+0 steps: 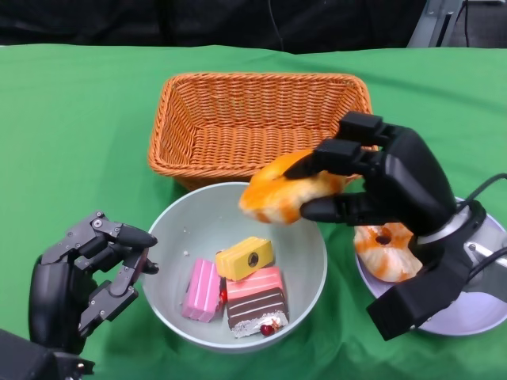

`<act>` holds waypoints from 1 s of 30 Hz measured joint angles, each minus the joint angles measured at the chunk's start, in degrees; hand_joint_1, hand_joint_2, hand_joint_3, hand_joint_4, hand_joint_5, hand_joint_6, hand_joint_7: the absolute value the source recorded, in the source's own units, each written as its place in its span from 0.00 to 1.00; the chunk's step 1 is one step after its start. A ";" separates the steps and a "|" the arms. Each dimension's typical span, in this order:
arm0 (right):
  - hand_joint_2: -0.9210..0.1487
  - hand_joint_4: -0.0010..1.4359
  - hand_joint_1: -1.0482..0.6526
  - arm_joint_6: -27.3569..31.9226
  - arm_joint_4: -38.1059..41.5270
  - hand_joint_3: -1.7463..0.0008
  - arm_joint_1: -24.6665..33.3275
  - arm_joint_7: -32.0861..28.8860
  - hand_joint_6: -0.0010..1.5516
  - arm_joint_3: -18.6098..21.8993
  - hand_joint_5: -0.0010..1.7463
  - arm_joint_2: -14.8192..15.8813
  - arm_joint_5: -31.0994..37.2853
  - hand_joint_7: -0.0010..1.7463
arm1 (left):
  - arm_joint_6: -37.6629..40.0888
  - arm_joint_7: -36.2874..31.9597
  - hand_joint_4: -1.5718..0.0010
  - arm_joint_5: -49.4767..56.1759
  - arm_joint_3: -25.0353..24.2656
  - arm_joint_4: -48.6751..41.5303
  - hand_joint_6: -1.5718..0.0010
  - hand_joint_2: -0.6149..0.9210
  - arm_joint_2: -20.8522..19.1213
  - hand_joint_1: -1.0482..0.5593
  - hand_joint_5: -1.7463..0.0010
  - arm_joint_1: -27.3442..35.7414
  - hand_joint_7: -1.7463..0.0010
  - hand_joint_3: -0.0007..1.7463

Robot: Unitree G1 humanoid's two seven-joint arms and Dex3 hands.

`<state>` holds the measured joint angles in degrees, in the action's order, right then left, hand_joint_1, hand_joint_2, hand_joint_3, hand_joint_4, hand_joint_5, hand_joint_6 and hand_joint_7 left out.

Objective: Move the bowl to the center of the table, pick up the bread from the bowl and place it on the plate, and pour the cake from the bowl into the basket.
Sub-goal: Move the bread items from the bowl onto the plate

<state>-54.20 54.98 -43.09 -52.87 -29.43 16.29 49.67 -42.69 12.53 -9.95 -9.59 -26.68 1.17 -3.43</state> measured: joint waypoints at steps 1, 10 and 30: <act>0.02 0.56 0.44 0.12 -0.04 0.92 0.55 -0.15 0.56 0.86 0.80 0.03 -0.41 0.49 | 0.00 0.00 0.53 0.01 -0.01 0.00 0.48 0.97 -0.07 0.62 0.15 0.00 0.36 0.31; 0.05 0.56 0.48 1.26 0.55 0.94 4.19 -3.02 0.58 4.23 0.83 2.28 -2.47 0.49 | 0.00 -0.01 0.53 -0.19 -0.10 -0.01 0.48 0.96 -0.33 0.62 0.14 0.01 0.36 0.31; 0.06 0.58 0.52 4.21 2.68 0.96 10.43 -4.89 0.64 10.74 0.88 4.07 -6.88 0.41 | 0.27 1.00 0.53 -2.19 -0.63 -0.87 0.48 0.94 -1.57 0.63 0.15 0.01 0.37 0.34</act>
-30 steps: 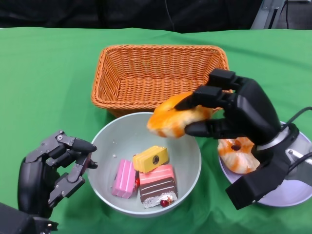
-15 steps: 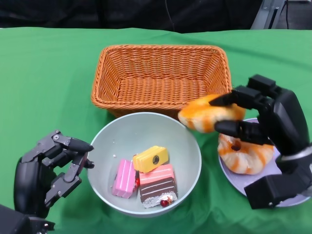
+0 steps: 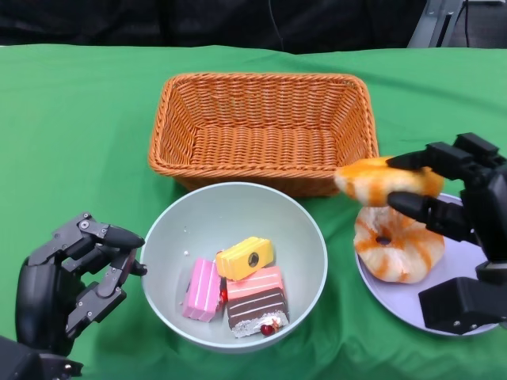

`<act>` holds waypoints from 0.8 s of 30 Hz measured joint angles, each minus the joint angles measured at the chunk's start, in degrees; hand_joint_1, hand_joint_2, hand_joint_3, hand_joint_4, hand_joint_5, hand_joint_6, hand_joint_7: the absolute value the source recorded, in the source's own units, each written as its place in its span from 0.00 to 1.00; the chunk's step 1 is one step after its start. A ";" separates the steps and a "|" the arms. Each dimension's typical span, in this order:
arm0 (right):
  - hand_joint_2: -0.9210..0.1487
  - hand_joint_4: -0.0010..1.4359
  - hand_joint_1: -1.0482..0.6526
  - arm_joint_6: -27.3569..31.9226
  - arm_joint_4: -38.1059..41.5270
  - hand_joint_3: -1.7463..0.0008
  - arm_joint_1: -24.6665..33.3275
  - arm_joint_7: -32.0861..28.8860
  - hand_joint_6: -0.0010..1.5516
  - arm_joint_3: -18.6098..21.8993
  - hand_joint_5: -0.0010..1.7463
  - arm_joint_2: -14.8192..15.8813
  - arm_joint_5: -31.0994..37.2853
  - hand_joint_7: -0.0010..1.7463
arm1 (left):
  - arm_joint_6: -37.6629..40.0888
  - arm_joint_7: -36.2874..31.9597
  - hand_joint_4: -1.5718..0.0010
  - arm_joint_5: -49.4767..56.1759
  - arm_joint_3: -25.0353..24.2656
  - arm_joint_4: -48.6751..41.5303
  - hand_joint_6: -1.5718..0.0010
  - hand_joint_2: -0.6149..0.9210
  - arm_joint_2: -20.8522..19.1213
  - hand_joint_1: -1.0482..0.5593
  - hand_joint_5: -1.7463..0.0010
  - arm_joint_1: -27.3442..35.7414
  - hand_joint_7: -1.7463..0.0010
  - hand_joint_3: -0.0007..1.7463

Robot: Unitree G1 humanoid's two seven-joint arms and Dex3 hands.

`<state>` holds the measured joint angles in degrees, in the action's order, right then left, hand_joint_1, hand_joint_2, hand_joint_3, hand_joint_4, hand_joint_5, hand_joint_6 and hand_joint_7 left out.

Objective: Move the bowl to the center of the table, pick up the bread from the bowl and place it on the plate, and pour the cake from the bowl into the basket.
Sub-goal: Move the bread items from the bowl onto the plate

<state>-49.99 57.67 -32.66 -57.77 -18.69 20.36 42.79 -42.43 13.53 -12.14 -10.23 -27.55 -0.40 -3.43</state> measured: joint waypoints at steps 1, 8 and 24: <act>0.06 0.57 0.53 0.05 0.05 0.96 0.15 -0.12 0.64 0.18 0.88 0.12 -0.05 0.41 | 0.00 0.00 0.54 0.00 -0.04 -0.05 0.48 0.94 -0.06 0.63 0.15 0.00 0.36 0.35; 0.06 0.58 0.54 0.38 1.21 0.96 1.55 -1.26 0.64 1.27 0.88 0.45 -0.06 0.40 | -0.01 0.23 0.53 -0.07 -0.32 -0.69 0.47 0.92 -0.11 0.63 0.14 -0.01 0.37 0.37; 0.09 0.63 0.58 2.95 7.06 0.98 3.36 2.85 0.72 2.59 0.81 1.10 -4.43 0.28 | 0.04 -0.06 0.54 0.24 -0.69 -0.77 0.48 0.90 -0.09 0.63 0.13 -0.28 0.36 0.40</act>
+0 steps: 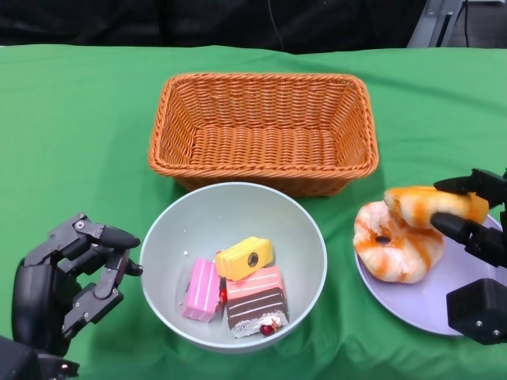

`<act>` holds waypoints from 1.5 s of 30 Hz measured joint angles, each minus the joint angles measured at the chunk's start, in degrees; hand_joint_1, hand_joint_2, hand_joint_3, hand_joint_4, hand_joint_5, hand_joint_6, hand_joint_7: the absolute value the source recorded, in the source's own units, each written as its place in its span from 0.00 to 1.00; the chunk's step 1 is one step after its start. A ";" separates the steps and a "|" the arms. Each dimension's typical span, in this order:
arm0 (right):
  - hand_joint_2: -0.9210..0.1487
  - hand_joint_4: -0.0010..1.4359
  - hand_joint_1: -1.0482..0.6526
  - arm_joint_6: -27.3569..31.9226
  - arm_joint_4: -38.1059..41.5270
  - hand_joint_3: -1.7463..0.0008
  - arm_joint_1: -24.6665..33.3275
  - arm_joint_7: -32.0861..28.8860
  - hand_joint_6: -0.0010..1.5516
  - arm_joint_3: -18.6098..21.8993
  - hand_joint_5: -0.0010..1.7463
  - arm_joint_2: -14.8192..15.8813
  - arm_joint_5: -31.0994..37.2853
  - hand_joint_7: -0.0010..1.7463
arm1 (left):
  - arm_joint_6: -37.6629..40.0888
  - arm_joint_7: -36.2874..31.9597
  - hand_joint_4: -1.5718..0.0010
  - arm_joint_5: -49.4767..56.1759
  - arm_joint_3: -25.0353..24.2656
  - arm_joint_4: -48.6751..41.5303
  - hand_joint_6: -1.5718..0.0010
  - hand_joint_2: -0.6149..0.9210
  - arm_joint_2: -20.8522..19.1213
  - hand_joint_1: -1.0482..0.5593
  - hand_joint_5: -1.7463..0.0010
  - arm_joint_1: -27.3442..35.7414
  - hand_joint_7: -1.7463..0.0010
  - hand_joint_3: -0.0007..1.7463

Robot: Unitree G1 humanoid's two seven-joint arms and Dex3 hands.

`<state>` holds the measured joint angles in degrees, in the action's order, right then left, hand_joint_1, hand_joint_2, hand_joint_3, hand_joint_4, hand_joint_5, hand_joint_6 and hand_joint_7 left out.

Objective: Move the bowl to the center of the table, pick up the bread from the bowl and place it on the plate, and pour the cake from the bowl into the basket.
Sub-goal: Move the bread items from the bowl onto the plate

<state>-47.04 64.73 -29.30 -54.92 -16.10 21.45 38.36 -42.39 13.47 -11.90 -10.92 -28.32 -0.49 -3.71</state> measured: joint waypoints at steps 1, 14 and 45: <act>0.09 0.63 0.58 0.22 0.05 0.98 0.00 0.16 0.72 0.00 0.81 0.00 -0.13 0.28 | 0.00 0.00 0.54 -0.01 0.00 0.00 0.48 0.90 0.00 0.63 0.13 -0.01 0.36 0.40; 0.09 0.61 0.57 6.54 -0.13 0.99 0.37 3.78 0.72 -0.56 0.86 -0.02 -0.44 0.24 | 0.01 0.00 0.53 -0.25 -0.19 0.01 0.47 0.90 0.15 0.63 0.14 -0.11 0.36 0.40; 0.01 0.46 0.51 34.09 -27.46 1.00 6.72 41.84 0.70 -1.38 0.85 5.59 -4.83 0.01 | 3.86 -1.05 0.53 -0.13 -0.54 4.13 0.47 0.90 0.64 0.62 0.15 -1.03 0.39 0.41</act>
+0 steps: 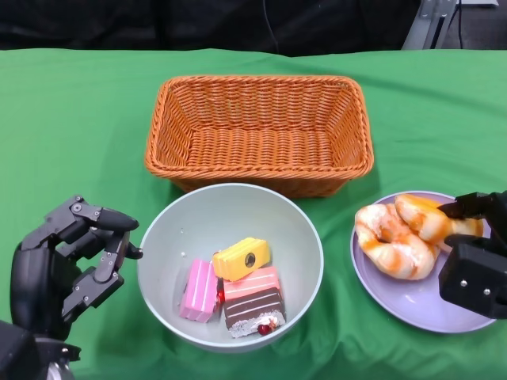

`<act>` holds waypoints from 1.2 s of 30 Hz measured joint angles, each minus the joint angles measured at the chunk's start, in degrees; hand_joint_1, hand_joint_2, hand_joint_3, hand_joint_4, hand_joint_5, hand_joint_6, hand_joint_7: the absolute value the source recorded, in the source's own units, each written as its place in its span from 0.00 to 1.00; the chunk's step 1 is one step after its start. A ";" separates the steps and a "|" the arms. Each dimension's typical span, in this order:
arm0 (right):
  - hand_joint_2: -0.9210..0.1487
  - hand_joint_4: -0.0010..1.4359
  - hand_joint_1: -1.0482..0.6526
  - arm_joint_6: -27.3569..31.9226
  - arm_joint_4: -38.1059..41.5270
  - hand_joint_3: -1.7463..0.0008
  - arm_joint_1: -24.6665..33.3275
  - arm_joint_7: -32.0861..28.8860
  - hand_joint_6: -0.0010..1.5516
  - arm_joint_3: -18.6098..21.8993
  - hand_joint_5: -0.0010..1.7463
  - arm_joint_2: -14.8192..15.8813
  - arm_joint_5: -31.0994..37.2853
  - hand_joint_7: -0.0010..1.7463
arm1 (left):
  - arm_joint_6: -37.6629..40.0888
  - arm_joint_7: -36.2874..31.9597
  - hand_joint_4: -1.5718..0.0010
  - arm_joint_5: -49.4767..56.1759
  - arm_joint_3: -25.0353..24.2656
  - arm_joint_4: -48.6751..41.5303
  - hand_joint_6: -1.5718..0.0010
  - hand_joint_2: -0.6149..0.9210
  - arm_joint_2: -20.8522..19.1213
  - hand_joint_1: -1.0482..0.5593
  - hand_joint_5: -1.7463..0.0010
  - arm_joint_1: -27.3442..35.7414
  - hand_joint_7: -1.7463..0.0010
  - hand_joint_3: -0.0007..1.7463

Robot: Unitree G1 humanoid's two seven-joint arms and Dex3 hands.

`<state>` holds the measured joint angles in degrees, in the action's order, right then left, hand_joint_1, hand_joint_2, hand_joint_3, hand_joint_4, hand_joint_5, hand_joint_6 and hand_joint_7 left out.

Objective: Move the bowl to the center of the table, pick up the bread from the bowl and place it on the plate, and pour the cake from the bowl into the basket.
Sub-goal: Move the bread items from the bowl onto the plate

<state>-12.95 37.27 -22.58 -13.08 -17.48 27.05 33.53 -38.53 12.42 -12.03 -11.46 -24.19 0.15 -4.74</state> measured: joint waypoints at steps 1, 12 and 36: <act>0.01 0.46 0.51 0.60 -0.92 1.00 0.27 0.88 0.69 -0.04 0.83 0.20 0.01 0.00 | 0.00 0.00 0.53 -0.02 -0.01 0.00 0.47 0.90 0.00 0.62 0.15 0.00 0.39 0.41; 0.02 0.50 0.52 2.67 -3.67 1.00 1.23 3.01 0.65 -0.05 0.58 0.50 0.02 0.00 | 0.00 0.00 0.53 -0.03 -0.01 0.00 0.46 0.90 -0.01 0.62 0.14 0.00 0.39 0.42; 0.00 0.34 0.11 1.48 -17.50 0.79 10.28 8.83 0.30 3.43 0.00 2.22 -2.26 0.00 | -0.64 0.26 0.53 -0.07 -0.21 -2.45 0.46 0.91 -0.33 0.62 0.15 -0.28 0.41 0.39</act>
<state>-11.47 19.78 -12.29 -4.24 -14.05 29.27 31.27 -39.17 12.68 -12.11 -11.67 -26.64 -0.18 -5.02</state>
